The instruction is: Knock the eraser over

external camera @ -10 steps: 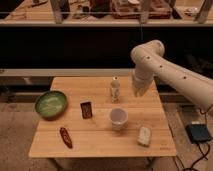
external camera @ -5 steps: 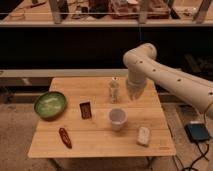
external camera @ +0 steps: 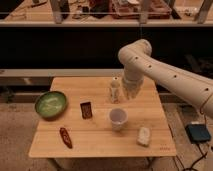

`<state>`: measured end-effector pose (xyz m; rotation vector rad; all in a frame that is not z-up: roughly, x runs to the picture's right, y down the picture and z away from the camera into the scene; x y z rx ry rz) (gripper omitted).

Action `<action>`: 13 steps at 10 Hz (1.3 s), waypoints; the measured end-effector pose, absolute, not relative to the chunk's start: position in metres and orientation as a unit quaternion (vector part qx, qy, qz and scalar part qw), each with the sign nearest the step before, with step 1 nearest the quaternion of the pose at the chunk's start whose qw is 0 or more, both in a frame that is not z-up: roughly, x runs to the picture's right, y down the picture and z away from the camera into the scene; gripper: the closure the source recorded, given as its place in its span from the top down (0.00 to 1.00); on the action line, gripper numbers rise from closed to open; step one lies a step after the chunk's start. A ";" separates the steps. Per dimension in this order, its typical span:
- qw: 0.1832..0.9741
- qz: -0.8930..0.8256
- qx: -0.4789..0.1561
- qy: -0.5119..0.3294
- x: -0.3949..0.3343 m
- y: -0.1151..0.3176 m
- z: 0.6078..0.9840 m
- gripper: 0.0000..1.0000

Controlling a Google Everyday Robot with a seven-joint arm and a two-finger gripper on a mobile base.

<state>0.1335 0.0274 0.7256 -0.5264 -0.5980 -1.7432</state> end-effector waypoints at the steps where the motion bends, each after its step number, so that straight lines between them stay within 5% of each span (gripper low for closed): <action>1: 0.569 -0.745 -0.220 -0.270 0.126 0.026 0.728 0.33; 13: 0.537 -0.758 -0.223 -0.296 0.096 0.045 0.733 0.33</action>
